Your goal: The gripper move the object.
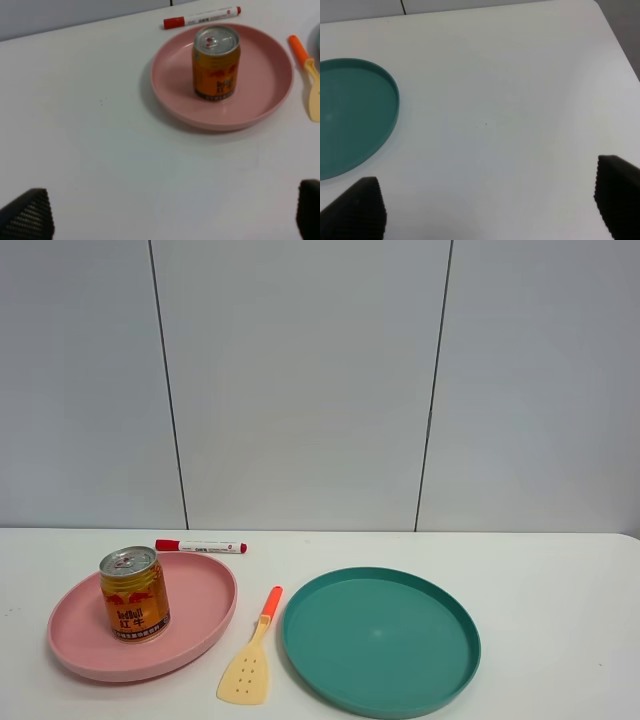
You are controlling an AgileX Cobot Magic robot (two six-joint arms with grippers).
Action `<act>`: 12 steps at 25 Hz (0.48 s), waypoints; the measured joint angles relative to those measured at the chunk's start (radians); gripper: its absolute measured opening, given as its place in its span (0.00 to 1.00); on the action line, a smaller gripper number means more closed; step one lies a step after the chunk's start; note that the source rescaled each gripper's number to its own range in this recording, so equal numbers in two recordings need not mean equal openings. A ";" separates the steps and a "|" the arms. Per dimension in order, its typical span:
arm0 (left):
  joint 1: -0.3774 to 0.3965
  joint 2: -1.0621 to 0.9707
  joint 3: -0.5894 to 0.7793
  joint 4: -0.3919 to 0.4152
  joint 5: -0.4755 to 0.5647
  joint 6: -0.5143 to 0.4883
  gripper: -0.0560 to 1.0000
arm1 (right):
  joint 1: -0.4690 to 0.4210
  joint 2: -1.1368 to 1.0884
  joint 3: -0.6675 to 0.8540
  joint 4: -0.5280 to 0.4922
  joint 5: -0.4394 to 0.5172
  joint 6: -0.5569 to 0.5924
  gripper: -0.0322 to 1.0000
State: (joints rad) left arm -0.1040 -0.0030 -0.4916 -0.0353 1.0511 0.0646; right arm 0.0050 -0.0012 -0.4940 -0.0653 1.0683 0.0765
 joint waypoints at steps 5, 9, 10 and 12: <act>0.000 0.000 0.000 0.000 0.000 0.000 1.00 | 0.000 0.000 0.000 0.000 0.000 0.000 1.00; 0.019 0.000 0.000 0.000 0.000 0.000 1.00 | 0.000 0.000 0.000 0.000 0.000 0.000 1.00; 0.030 0.000 0.000 0.000 0.000 0.000 1.00 | 0.000 0.000 0.000 0.000 0.000 0.000 1.00; 0.049 0.000 0.000 0.000 0.000 0.001 1.00 | 0.000 0.000 0.000 0.000 0.000 0.000 1.00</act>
State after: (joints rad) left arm -0.0551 -0.0030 -0.4916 -0.0353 1.0511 0.0655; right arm 0.0050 -0.0012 -0.4940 -0.0653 1.0683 0.0765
